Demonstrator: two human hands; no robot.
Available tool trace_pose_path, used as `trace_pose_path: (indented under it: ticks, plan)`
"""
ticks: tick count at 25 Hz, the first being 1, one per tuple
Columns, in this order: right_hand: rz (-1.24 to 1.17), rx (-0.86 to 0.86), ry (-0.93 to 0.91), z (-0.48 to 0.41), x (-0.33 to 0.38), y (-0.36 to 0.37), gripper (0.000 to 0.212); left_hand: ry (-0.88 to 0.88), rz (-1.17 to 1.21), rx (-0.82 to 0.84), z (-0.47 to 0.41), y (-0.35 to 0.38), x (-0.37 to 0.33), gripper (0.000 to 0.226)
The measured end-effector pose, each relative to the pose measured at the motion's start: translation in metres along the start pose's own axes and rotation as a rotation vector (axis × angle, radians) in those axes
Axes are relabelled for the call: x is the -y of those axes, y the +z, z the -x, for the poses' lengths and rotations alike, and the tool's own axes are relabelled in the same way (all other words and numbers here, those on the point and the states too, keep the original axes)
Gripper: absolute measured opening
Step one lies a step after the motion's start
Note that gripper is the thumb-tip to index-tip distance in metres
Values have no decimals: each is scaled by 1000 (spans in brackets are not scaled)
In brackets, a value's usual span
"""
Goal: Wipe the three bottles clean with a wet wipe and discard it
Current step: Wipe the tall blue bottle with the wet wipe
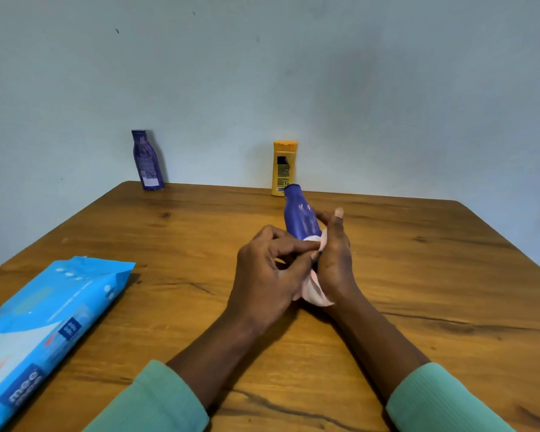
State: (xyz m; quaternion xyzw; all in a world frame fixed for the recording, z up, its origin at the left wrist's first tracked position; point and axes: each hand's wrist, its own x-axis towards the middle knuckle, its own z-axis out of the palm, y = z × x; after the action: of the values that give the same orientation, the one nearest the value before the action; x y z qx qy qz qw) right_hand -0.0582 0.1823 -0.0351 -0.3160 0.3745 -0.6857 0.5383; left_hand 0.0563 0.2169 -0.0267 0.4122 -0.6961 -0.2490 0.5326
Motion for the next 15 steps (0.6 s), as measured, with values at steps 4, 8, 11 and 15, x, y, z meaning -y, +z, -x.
trace_pose_path:
  ticks: [4,8,11,15]
  plan:
    - [321,122,-57,6,-3,4,76,44,-88,-133,-18,-17,10,23]
    - [678,311,-162,17,-6,9,80,-4,-155,-336,-39,-48,27,20]
    - [742,323,-222,23,-5,11,82,-44,-208,-305,-38,-49,29,22]
    - [636,101,-202,19,-3,8,87,98,-337,-13,-16,-18,8,27]
